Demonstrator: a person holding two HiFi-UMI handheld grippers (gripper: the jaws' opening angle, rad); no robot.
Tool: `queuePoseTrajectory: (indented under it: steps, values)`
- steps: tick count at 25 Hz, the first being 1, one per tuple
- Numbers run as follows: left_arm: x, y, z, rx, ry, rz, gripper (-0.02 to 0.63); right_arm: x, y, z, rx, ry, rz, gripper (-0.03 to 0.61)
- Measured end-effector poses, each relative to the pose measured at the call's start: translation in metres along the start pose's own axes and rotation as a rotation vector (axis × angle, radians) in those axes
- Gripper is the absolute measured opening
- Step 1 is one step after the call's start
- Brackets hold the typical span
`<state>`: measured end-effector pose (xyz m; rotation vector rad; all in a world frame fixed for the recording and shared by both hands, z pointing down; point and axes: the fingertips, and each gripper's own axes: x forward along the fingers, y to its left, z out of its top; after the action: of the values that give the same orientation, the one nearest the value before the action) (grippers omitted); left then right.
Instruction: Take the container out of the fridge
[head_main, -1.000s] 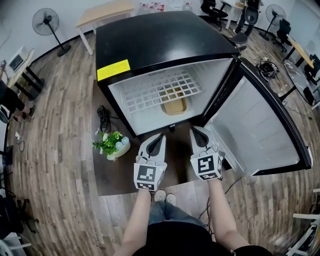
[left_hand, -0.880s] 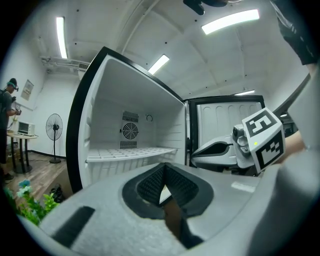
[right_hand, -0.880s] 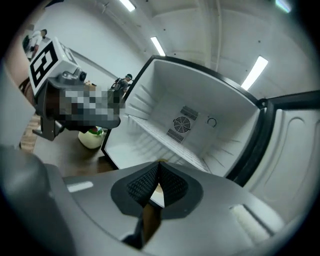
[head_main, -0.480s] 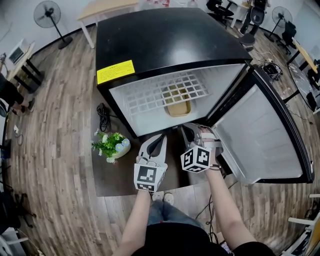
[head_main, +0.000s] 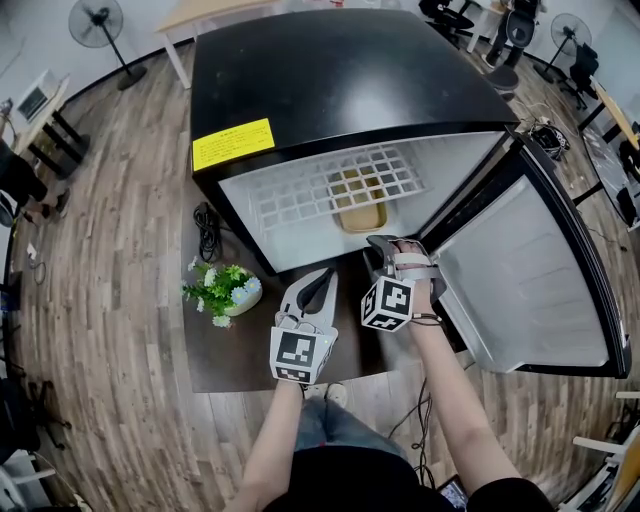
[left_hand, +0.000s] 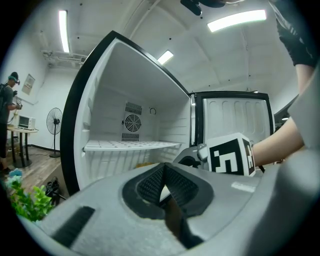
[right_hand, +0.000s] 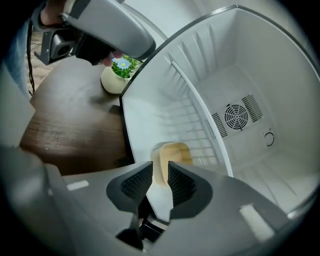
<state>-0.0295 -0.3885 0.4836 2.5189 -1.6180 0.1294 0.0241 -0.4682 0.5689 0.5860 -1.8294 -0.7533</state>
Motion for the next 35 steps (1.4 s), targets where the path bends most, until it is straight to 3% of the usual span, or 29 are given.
queuePoseTrajectory:
  steps: [21, 32, 35]
  values:
    - [0.002, 0.001, -0.016, 0.001, 0.024, -0.013, 0.005, 0.072, 0.009, -0.022, -0.113, 0.107, 0.190, 0.124]
    - [-0.003, -0.008, -0.021, -0.006, 0.030, -0.013, 0.005, 0.075, 0.013, -0.026, -0.138, 0.120, 0.235, 0.123]
    - [-0.006, -0.007, -0.022, -0.004, 0.031, -0.006, 0.006, 0.076, 0.010, -0.025, -0.146, 0.120, 0.234, 0.091]
